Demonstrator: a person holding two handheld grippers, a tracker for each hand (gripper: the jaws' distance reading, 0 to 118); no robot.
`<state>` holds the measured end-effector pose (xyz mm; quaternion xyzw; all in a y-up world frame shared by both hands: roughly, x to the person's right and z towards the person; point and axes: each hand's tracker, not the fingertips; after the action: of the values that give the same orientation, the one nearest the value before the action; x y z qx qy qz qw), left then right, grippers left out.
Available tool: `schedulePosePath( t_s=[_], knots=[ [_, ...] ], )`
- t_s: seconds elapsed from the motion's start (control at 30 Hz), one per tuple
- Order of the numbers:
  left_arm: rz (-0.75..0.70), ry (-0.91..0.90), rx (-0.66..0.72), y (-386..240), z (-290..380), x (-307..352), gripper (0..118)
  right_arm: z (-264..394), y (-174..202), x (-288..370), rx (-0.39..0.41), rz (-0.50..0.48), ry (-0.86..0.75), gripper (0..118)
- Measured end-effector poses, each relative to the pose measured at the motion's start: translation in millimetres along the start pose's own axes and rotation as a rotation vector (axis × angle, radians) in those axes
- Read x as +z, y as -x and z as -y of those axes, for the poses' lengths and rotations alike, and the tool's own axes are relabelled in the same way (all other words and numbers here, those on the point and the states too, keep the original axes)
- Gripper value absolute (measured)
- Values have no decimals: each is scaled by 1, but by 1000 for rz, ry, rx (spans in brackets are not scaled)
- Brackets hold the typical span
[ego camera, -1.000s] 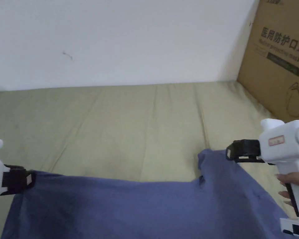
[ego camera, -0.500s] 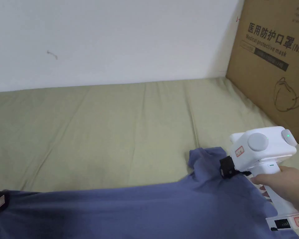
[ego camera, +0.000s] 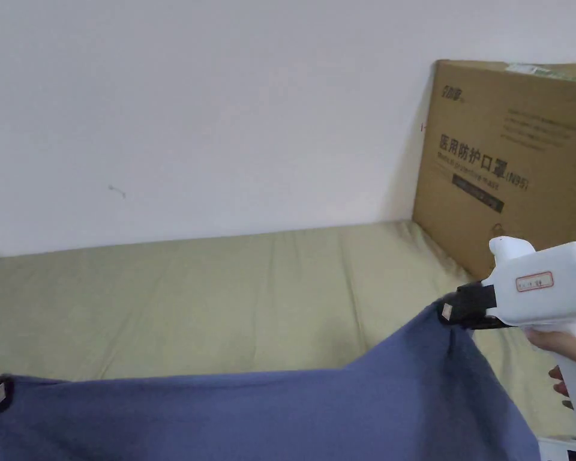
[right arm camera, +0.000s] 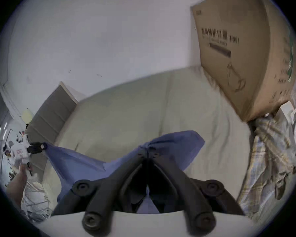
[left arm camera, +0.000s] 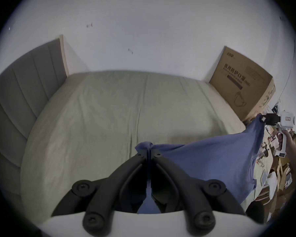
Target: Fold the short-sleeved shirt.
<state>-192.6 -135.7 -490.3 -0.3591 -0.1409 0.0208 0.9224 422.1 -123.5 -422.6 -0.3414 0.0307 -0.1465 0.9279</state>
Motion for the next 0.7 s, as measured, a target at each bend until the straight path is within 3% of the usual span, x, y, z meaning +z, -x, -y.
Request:
schedulePosePath(
  t_s=[0.1,0.4,0.7],
  knots=[
    [-8,-70,-17,-12,-20,42,2,-24,-1,37,48,-1,-111,1],
    [-5,-277,-70,-39,-104,151,2,-103,48,141,93,44,-330,1],
    [-37,-385,-40,-47,-192,165,2,-222,91,171,143,128,-483,1]
  ],
)
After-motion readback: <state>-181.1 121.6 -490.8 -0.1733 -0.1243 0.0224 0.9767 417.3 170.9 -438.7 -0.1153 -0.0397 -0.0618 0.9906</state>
